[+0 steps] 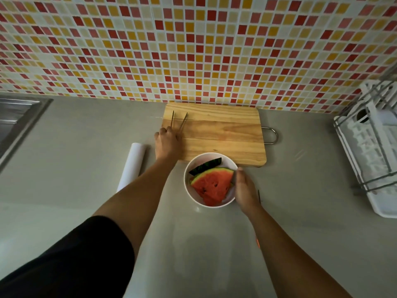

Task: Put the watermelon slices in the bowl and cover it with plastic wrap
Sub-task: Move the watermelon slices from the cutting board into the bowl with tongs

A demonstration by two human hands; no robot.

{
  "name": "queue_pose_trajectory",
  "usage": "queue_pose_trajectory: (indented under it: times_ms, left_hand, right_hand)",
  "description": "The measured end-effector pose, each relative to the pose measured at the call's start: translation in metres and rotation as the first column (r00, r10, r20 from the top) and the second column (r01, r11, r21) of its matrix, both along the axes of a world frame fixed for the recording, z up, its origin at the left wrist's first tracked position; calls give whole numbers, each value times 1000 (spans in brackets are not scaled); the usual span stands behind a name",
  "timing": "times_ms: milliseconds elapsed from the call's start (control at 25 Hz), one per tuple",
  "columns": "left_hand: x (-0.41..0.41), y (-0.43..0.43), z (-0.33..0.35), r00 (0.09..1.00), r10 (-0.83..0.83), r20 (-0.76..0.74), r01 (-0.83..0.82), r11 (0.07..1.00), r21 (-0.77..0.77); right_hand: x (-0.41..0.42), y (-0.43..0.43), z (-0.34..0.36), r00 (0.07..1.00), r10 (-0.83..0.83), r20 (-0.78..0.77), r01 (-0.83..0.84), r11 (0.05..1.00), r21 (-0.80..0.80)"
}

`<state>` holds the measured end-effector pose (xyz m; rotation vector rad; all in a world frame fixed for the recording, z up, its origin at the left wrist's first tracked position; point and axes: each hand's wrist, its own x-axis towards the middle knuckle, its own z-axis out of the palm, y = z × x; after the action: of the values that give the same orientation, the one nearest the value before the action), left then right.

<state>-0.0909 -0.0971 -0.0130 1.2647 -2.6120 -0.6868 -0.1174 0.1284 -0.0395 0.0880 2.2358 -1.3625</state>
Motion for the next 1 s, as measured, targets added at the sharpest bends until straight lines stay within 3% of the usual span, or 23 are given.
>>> queue_pose_trajectory:
  times_ms: [320, 400, 480, 560, 640, 720, 800, 1000]
  left_hand:
    - [-15, -3, -4, 1000, -1, -7, 2, 999, 35]
    - [-7, 1, 10, 993, 32, -111, -26, 998, 60]
    - [20, 16, 16, 954, 77, -289, -13, 976, 217]
    - [57, 46, 15, 939, 143, -313, 34, 866, 498]
    - [83, 82, 14, 936, 183, -301, 114, 650, 751]
    - [94, 103, 16, 897, 271, -350, 206, 445, 871]
    - [103, 109, 21, 878, 291, -379, 250, 396, 884]
    - [134, 120, 19, 911, 203, -359, 249, 425, 871]
  right_hand:
    - [-2, 1, -1, 1000, 9, -14, -9, 1000, 5]
    - [-2, 2, 0, 999, 34, -33, -34, 999, 21]
    - [-2, 3, 2, 996, 66, -56, -64, 997, 41]
    - [-1, 2, 5, 993, 88, -72, -83, 994, 72]
    - [0, 2, 9, 992, 93, -87, -86, 993, 84]
    - [7, 5, 13, 990, 87, -112, -78, 994, 81]
    - [18, 12, 15, 986, 80, -147, -69, 995, 77]
    - [48, 31, 16, 984, 127, -126, -116, 989, 88]
